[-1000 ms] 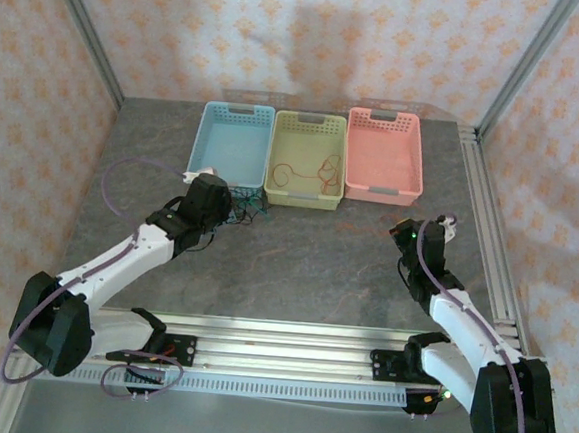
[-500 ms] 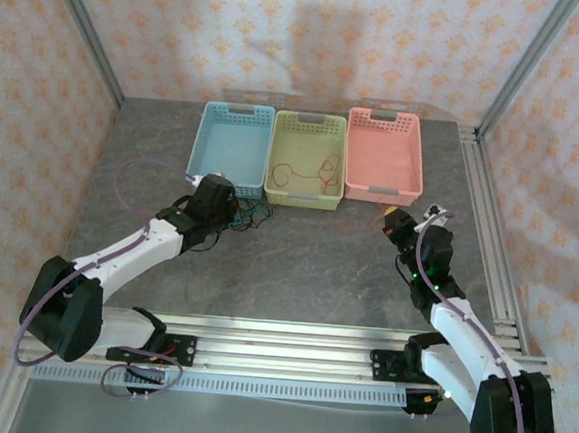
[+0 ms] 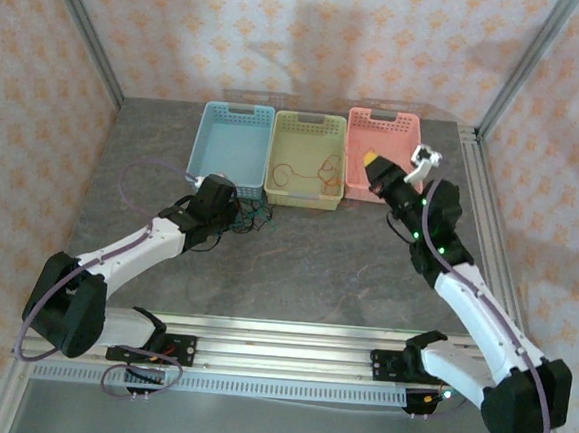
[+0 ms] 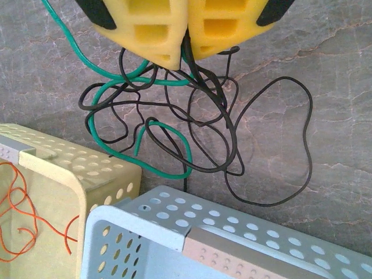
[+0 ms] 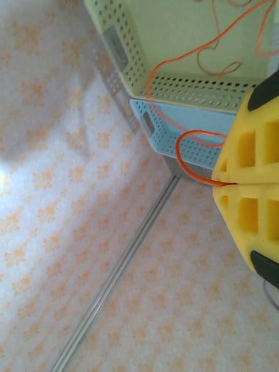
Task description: Untangle the cables
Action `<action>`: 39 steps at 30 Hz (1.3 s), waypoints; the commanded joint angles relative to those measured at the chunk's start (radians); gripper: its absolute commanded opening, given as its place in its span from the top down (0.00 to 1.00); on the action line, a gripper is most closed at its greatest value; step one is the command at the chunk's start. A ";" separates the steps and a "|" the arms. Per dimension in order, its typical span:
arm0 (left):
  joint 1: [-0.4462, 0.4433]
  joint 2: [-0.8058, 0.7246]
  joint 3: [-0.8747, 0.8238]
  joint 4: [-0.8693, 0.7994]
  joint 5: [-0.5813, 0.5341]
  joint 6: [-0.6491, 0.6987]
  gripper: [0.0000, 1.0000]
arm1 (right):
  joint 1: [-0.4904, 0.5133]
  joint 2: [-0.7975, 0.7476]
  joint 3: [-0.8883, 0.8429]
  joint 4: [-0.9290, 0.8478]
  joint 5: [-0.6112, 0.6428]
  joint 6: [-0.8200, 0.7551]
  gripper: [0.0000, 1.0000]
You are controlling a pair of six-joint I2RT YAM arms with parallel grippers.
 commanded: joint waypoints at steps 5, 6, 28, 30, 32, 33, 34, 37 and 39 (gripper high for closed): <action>0.006 0.016 0.030 0.029 0.010 0.005 1.00 | 0.017 0.328 0.313 -0.040 -0.033 0.058 1.00; 0.006 0.016 0.030 0.030 0.011 0.005 1.00 | 0.018 0.378 0.346 -0.037 -0.033 0.068 1.00; 0.006 0.019 0.035 0.042 0.045 0.018 1.00 | 0.077 0.974 0.700 -0.206 0.020 0.023 0.65; 0.006 0.019 0.034 0.043 0.047 0.018 1.00 | 0.081 0.933 0.687 -0.237 0.038 -0.014 0.63; 0.006 0.018 0.034 0.043 0.047 0.019 1.00 | 0.081 0.882 0.665 -0.261 0.051 -0.045 0.63; 0.007 0.017 0.034 0.043 0.047 0.018 1.00 | 0.082 0.845 0.640 -0.265 0.060 -0.064 0.63; 0.006 0.014 0.033 0.043 0.049 0.018 1.00 | 0.081 0.806 0.611 -0.264 0.066 -0.078 0.63; 0.005 0.007 0.028 0.054 0.059 0.020 1.00 | 0.082 0.683 0.504 -0.248 0.081 -0.135 0.63; 0.001 0.006 0.026 0.060 0.067 0.023 1.00 | 0.082 0.597 0.421 -0.236 0.095 -0.180 0.63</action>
